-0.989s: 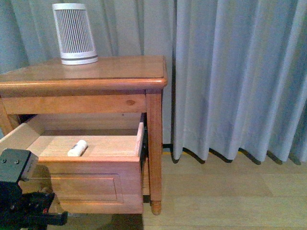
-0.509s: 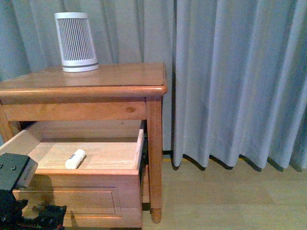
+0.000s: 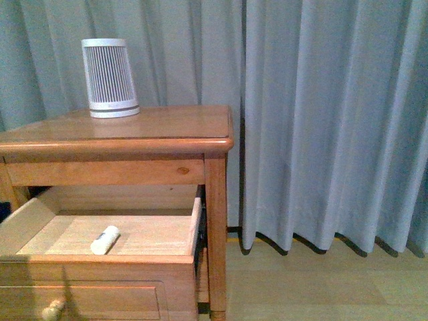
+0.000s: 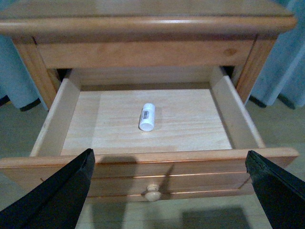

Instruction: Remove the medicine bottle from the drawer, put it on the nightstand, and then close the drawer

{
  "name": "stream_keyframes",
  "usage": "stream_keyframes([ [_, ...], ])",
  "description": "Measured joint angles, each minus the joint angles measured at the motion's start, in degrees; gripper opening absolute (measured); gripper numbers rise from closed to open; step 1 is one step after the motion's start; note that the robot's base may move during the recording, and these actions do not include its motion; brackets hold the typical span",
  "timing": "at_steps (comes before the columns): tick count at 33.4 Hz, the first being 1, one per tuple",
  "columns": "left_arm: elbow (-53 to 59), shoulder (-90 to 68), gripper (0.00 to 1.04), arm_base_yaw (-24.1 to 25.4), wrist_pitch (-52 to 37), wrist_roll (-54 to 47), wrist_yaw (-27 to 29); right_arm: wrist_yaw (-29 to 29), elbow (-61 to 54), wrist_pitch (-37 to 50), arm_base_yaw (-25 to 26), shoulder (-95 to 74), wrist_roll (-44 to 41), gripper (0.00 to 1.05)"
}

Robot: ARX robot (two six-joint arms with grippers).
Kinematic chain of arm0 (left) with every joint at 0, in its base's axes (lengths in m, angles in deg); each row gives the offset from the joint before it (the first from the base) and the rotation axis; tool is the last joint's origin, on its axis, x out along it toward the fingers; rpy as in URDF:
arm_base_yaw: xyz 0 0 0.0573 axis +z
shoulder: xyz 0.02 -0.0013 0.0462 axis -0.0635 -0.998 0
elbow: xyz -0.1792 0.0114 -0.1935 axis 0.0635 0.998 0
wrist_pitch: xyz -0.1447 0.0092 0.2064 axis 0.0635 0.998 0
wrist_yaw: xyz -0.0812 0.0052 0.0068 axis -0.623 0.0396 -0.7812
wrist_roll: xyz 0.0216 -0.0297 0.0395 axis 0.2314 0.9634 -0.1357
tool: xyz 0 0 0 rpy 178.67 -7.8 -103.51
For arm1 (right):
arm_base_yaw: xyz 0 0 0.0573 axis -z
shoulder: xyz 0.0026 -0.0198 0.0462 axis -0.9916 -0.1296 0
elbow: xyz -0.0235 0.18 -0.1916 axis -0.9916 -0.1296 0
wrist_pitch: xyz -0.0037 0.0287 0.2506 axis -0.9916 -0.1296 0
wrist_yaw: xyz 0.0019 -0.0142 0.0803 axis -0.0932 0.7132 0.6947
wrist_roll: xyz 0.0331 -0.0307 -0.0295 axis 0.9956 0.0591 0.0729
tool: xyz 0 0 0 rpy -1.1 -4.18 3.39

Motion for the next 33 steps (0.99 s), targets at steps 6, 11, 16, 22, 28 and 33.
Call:
stream_keyframes([
  [6, 1.86, 18.38, 0.98, 0.2, 14.32, 1.97, 0.35, 0.0, 0.0, 0.0, 0.0, 0.0, 0.0, 0.98],
  [11, 2.84, 27.08, 0.98, 0.35, 20.15, 3.63, 0.46, 0.0, 0.0, 0.0, 0.0, 0.0, 0.0, 0.98],
  [16, 8.46, 29.0, 0.78, 0.72, 8.85, 2.71, 7.58, -0.02, 0.0, 0.0, 0.0, 0.0, 0.0, 0.98],
  [22, 14.32, 34.03, 0.39, 0.87, 7.34, 2.27, 7.89, 0.0, 0.0, 0.0, 0.0, 0.0, 0.0, 0.98],
  [28, 17.38, 38.42, 0.04, 0.87, 8.2, 2.23, 7.91, 0.0, 0.0, 0.0, 0.0, 0.0, 0.0, 0.98],
  [33, 19.56, 42.47, 0.03, 0.87, 10.14, 2.1, 7.93, 0.0, 0.0, 0.0, 0.0, 0.0, 0.0, 0.98],
])
